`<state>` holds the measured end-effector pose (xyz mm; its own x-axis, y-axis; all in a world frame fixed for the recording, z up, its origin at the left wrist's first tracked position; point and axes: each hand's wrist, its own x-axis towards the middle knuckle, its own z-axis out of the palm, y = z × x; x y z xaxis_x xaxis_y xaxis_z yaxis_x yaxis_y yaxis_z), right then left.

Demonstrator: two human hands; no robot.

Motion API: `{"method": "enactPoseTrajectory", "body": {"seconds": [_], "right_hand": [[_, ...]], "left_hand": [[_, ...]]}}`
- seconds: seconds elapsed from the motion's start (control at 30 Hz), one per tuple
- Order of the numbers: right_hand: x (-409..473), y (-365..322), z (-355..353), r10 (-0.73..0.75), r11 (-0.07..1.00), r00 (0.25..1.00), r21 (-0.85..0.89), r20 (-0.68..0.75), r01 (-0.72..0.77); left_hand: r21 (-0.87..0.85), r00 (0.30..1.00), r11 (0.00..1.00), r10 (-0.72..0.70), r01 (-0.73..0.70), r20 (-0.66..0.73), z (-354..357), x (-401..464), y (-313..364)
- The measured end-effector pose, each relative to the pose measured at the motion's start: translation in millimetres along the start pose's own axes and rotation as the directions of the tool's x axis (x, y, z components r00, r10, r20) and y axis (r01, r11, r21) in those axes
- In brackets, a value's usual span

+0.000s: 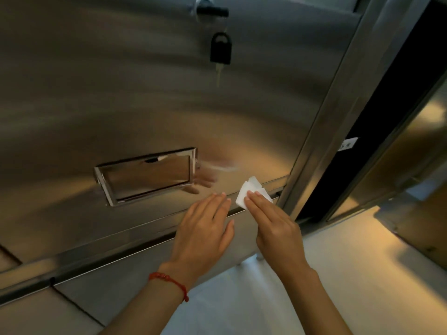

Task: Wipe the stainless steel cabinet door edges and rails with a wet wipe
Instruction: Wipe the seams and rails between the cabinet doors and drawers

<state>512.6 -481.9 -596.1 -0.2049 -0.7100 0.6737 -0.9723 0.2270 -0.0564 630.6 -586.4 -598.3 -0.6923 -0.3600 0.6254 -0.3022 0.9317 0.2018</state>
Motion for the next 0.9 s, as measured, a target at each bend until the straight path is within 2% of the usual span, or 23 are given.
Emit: {"method": "enactPoseTrajectory", "body": {"seconds": [0.43, 0.67, 0.9], "right_hand": [[53.4, 16.1, -122.7, 0.113, 0.994, 0.99, -0.012, 0.09, -0.112], [96.5, 20.0, -196.3, 0.043, 0.999, 0.995, 0.006, 0.086, -0.043], [143.8, 21.6, -269.8, 0.036, 0.999, 0.998, 0.031, 0.048, -0.037]], "left_hand": [[-0.029, 0.994, 0.999, -0.019, 0.022, 0.105, -87.9, 77.9, 64.1], [-0.028, 0.989, 0.999, -0.018, 0.022, 0.149, -146.4, 121.6, 102.6], [0.015, 0.996, 1.0, -0.007, 0.005, 0.084, -213.4, 167.6, 132.3]]}}
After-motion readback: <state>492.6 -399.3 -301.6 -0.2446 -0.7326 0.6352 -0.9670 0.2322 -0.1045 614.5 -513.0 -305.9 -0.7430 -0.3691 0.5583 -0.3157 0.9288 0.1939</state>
